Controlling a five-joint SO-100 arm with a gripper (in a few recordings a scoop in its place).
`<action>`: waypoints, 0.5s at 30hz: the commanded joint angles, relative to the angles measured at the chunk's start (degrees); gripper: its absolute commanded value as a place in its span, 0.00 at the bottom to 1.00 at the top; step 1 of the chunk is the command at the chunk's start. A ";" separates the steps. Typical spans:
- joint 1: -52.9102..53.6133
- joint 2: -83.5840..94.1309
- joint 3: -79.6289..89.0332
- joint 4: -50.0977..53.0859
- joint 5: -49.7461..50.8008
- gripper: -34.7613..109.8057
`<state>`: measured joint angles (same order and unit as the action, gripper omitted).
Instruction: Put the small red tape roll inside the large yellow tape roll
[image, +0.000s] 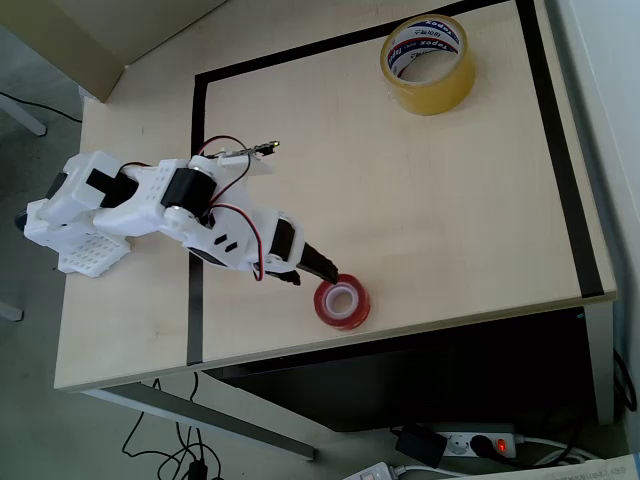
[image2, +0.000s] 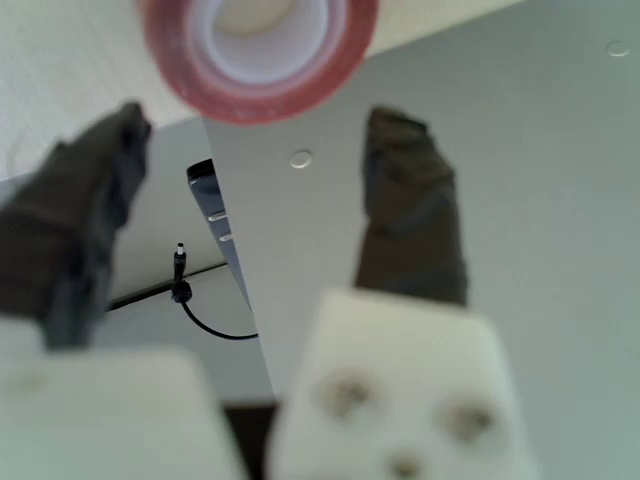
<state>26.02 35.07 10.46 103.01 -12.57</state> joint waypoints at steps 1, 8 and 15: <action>0.53 1.05 0.18 0.62 -0.09 0.40; 0.97 -1.41 -3.52 0.62 -0.44 0.40; 0.97 -4.83 -5.80 0.62 -0.53 0.40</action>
<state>26.02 28.12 8.88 103.01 -12.57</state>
